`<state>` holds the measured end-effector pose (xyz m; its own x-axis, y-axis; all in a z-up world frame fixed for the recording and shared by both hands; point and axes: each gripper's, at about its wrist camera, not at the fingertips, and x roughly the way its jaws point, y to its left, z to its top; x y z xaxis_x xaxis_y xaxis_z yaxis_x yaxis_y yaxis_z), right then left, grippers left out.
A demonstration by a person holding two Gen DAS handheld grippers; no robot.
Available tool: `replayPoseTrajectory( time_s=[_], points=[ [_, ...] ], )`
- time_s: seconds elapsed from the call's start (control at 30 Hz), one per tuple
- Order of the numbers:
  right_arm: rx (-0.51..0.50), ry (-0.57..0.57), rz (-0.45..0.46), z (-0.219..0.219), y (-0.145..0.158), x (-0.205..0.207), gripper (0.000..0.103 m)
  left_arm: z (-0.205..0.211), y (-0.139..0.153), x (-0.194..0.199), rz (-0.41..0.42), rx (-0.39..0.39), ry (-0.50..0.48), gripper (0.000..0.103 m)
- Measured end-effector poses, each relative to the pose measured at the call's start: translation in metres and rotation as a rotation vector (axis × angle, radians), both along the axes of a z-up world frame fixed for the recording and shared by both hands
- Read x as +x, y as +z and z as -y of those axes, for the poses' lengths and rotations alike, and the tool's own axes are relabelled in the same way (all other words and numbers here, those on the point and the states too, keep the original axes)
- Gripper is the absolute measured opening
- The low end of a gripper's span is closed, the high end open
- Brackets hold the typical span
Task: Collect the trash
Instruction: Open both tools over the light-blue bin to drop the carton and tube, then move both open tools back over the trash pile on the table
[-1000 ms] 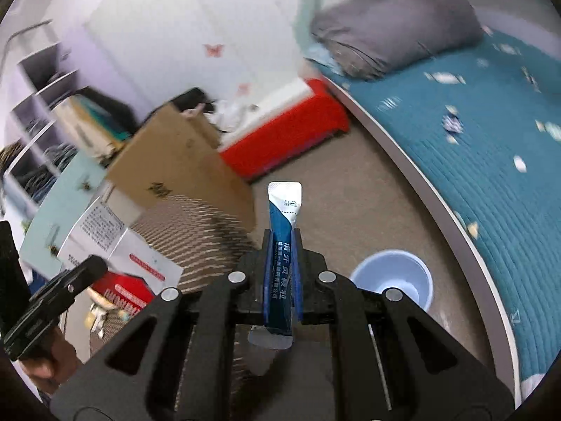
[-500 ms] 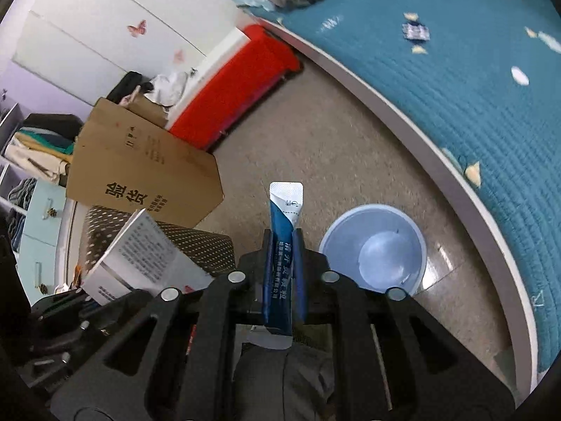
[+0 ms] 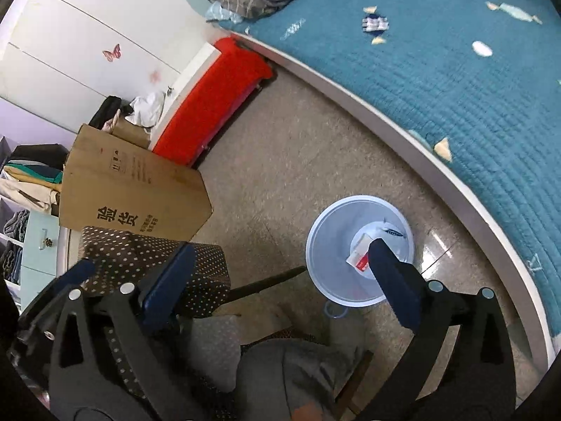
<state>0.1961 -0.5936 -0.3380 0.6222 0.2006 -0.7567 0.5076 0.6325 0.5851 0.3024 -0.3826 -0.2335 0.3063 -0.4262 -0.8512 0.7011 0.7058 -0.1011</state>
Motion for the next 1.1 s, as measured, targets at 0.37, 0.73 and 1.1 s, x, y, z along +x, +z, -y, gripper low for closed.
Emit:
replayPoseTrajectory(
  time_s=[0.37,0.73,1.1],
  points=[
    [-0.15,0.047,0.141,-0.062,0.108,-0.024,0.097,-0.076,0.087,-0.05,0.174,-0.135,0.054,0.094],
    [-0.276,0.16,0.272,-0.143,0.188,-0.027,0.097,-0.166,0.131,-0.075,0.312,-0.177,0.165,0.094],
    [-0.355,0.295,0.38,-0.227,0.234,-0.022,0.097,-0.263,0.15,-0.086,0.381,-0.19,0.316,0.095]
  ],
)
